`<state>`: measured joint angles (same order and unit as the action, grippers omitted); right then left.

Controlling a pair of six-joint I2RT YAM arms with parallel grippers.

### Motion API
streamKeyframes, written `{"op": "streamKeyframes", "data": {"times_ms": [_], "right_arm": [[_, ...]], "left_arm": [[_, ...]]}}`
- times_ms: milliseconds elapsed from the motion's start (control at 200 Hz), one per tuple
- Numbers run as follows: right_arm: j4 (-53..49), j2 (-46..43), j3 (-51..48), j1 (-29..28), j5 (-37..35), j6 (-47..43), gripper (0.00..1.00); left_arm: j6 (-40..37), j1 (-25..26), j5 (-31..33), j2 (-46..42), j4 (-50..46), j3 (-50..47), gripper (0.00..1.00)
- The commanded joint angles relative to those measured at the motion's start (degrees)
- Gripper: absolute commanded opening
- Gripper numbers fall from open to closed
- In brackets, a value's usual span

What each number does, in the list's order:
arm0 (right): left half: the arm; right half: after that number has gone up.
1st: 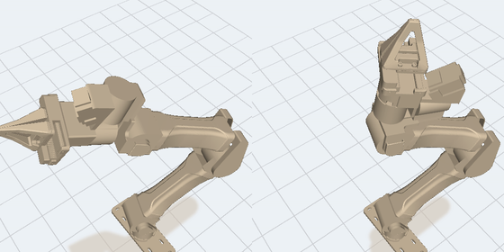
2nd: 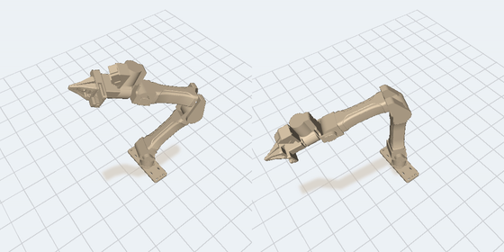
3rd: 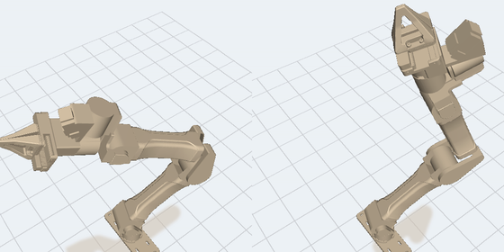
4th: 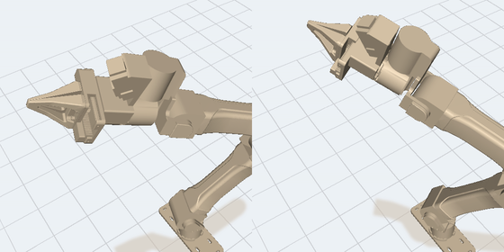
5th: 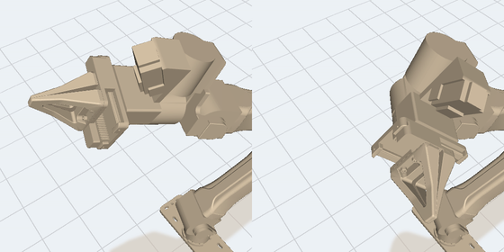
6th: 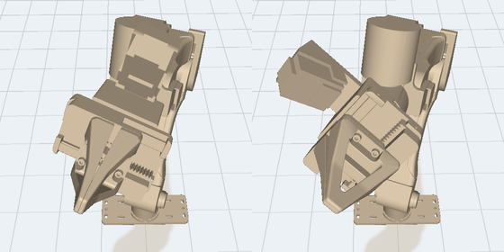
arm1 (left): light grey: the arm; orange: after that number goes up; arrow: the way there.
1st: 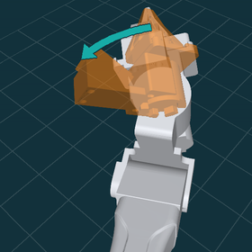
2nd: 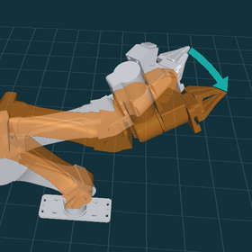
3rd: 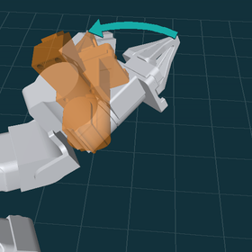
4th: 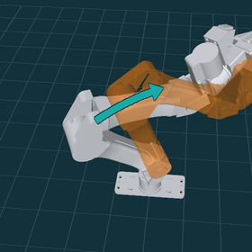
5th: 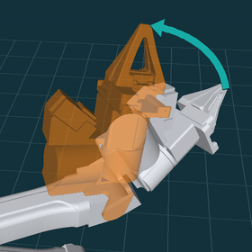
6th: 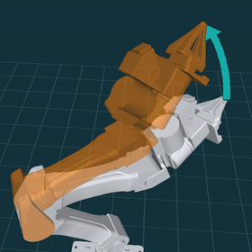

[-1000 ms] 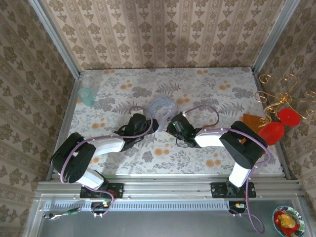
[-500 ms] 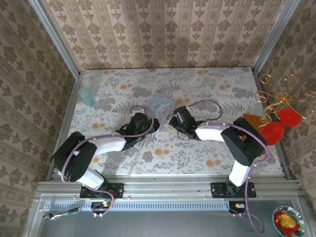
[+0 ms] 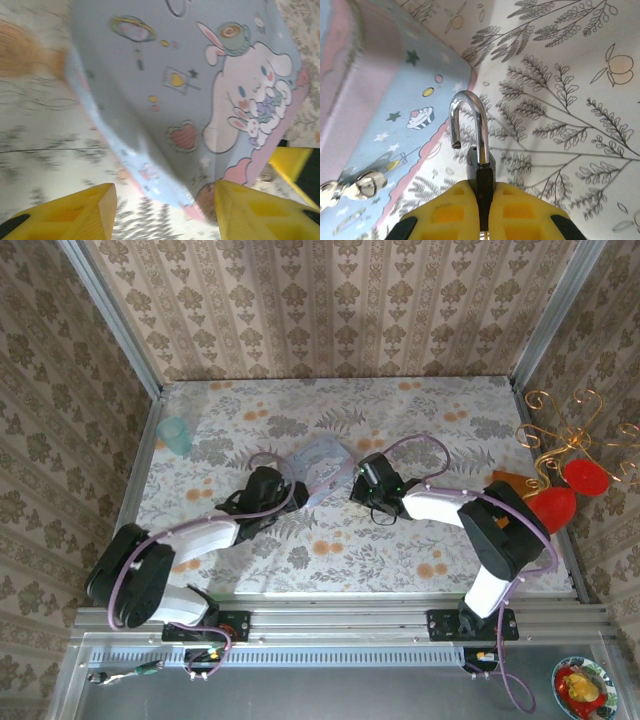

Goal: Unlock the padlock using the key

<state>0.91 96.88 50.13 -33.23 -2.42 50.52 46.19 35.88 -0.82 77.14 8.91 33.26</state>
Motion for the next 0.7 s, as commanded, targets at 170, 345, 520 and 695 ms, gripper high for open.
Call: {"op": "streamKeyframes", "data": {"times_ms": [170,345,520,695], "right_arm": [[-14.12,-5.27,3.04,-0.22,8.59,-10.22,0.0],[-16.01,-4.85,2.83,-1.21,14.77,-8.96,0.0],[-19.44,-6.12,1.73,-1.81,14.32,-9.07,0.0],[-19.68,-3.72,1.77,-1.83,17.61,-9.13,0.0]], "left_arm": [[-14.92,-11.86,-2.32,-16.7,-12.61,-6.22,0.61],[-19.3,-21.04,-7.83,-26.61,-12.87,-11.78,0.63],[-19.24,-25.27,-8.14,-36.21,-13.32,-15.93,0.63],[-18.18,-27.89,-7.26,-44.14,-14.37,-18.09,0.66]]}}
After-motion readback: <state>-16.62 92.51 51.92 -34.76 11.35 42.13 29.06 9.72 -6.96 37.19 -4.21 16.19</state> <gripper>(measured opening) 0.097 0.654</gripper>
